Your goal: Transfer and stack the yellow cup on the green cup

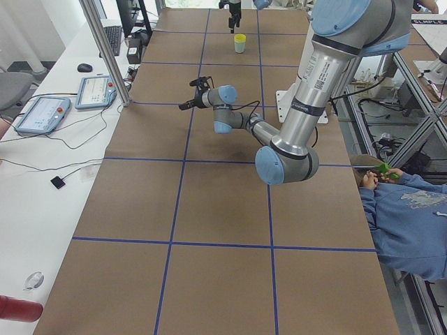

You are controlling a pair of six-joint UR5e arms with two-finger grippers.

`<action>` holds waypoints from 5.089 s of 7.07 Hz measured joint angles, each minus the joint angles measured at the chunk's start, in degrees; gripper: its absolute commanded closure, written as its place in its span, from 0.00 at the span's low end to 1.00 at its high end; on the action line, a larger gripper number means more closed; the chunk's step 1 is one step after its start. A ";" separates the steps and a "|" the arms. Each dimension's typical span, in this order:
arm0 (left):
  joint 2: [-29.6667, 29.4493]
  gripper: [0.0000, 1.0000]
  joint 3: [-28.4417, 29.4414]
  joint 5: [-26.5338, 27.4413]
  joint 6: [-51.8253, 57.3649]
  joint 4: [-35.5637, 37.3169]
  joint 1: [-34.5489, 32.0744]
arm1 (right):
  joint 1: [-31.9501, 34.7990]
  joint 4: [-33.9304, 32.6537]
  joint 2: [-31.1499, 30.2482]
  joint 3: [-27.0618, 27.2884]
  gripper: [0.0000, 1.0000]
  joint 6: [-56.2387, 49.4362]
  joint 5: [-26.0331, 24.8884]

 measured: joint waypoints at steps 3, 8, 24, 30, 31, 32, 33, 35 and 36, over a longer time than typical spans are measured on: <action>4.10 0.01 3.34 -13.17 -2.62 19.10 -15.25 | 1.36 0.00 3.40 -2.90 0.00 0.00 -0.74; 6.73 0.00 5.56 -49.93 9.72 44.29 -43.75 | 8.34 -0.67 10.12 -8.82 0.00 -11.72 -0.55; 25.02 0.00 -12.09 -56.69 31.91 64.92 -52.04 | 22.78 -5.35 6.14 -12.54 0.00 -42.37 4.59; 24.64 0.00 -13.14 -58.07 24.66 63.50 -51.89 | 18.45 -6.68 7.65 -12.82 0.00 -42.45 -0.04; 24.56 0.00 -13.12 -58.92 24.49 62.66 -51.89 | 18.22 -6.73 7.86 -12.93 0.00 -42.45 -0.30; 24.44 0.00 -13.05 -59.13 24.45 62.30 -51.85 | 18.19 -6.75 7.91 -13.05 0.00 -42.43 -0.12; 24.32 0.00 -13.03 -58.97 24.50 62.17 -51.83 | 18.17 -6.76 7.98 -13.13 0.00 -42.40 0.12; 24.22 0.00 -12.86 -58.88 24.72 62.05 -51.76 | 18.16 -6.77 8.11 -13.18 0.00 -42.37 1.37; 24.23 0.00 -12.77 -58.89 24.79 62.03 -51.77 | 18.16 -6.75 8.16 -13.17 0.00 -42.37 1.75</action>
